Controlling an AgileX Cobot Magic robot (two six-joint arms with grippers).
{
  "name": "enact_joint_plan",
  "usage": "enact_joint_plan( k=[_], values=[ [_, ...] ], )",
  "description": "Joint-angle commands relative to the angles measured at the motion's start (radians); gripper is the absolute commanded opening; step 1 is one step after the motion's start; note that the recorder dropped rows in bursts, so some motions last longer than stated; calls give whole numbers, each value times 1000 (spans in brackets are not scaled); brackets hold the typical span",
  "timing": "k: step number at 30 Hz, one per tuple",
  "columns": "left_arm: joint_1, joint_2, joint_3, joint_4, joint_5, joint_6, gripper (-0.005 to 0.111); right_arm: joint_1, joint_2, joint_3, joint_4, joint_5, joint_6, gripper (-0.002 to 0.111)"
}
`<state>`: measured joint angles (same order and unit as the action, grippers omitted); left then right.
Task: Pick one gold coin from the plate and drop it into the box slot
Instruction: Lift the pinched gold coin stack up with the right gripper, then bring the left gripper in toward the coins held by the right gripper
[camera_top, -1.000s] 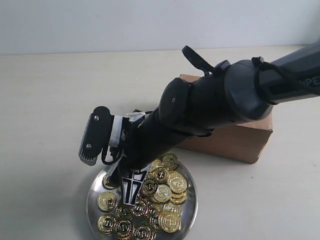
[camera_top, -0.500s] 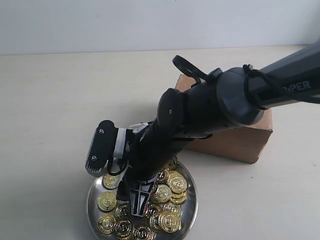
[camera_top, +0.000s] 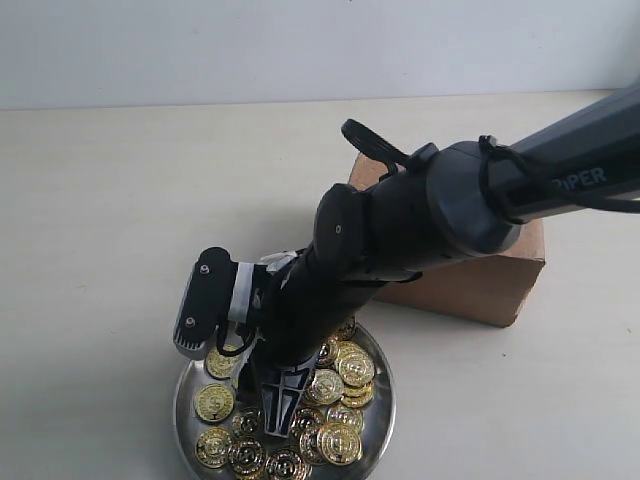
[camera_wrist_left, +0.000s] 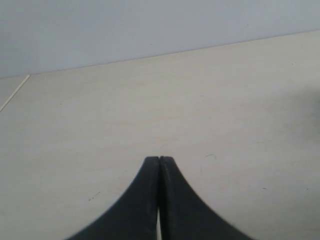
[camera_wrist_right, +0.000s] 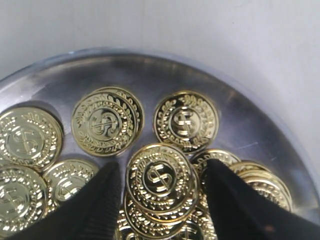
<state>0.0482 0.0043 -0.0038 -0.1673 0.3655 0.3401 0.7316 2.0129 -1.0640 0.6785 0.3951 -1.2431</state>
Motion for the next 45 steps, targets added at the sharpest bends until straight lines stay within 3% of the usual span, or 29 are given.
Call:
enact_joint_plan(
  k=[1, 10, 15, 17, 24, 35, 45],
  values=[
    [-2, -4, 4, 1, -7, -4, 0, 1, 0, 1, -9, -10, -1, 52],
    [-2, -4, 4, 1, -7, -4, 0, 1, 18, 1, -5, 10, -1, 51],
    [-2, -4, 4, 1, -7, -4, 0, 1, 18, 1, -5, 10, -9, 27],
    [-2, -4, 4, 1, -7, -4, 0, 1, 18, 1, -5, 10, -12, 24],
    [-2, -4, 4, 1, -7, -4, 0, 1, -54, -1, -5, 18, -12, 24],
    [-2, -4, 4, 1, -7, -4, 0, 1, -294, -1, 2, 365, -5, 24],
    [-2, -4, 4, 1, -53, -4, 0, 1, -421, -1, 2, 471, 40, 24]
  ],
)
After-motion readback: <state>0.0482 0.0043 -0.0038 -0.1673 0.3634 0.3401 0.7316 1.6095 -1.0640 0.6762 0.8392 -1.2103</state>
